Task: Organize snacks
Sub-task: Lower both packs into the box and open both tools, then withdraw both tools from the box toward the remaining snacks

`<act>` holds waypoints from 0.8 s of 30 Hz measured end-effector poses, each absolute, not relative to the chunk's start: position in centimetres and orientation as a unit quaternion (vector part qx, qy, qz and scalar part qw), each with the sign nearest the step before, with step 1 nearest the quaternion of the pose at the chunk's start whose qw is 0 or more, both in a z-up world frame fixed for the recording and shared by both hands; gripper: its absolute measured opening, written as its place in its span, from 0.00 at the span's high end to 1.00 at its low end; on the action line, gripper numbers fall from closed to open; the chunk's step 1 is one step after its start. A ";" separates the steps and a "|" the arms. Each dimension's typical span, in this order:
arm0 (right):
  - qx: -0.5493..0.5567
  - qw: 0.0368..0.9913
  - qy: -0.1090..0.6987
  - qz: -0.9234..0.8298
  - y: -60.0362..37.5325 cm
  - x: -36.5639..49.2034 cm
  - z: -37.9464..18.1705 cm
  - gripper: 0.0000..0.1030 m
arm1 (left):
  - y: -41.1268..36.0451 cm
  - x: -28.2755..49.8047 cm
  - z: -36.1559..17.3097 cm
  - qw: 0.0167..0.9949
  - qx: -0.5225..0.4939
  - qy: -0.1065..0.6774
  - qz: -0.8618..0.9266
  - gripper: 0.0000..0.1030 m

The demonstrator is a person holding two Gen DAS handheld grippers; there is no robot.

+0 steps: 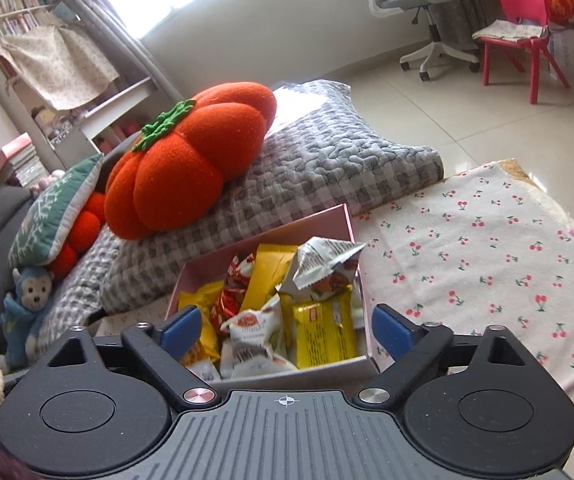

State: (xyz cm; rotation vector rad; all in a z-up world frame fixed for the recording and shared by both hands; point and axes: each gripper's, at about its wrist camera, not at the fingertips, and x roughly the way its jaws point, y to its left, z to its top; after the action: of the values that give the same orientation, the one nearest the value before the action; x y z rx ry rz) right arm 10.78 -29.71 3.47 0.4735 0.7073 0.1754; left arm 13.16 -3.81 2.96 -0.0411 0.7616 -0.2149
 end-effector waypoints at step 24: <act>0.155 0.909 0.373 0.107 -25.3 5.3 0.9 0.07 | 0.4 6.5 0.0 0.924 0.013 0.364 -0.112 0.01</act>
State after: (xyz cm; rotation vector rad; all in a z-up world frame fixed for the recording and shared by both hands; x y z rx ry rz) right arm 5.27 -25.31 0.90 0.3188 0.7688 0.2211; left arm 6.45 0.39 0.04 0.0271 0.7472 -0.2307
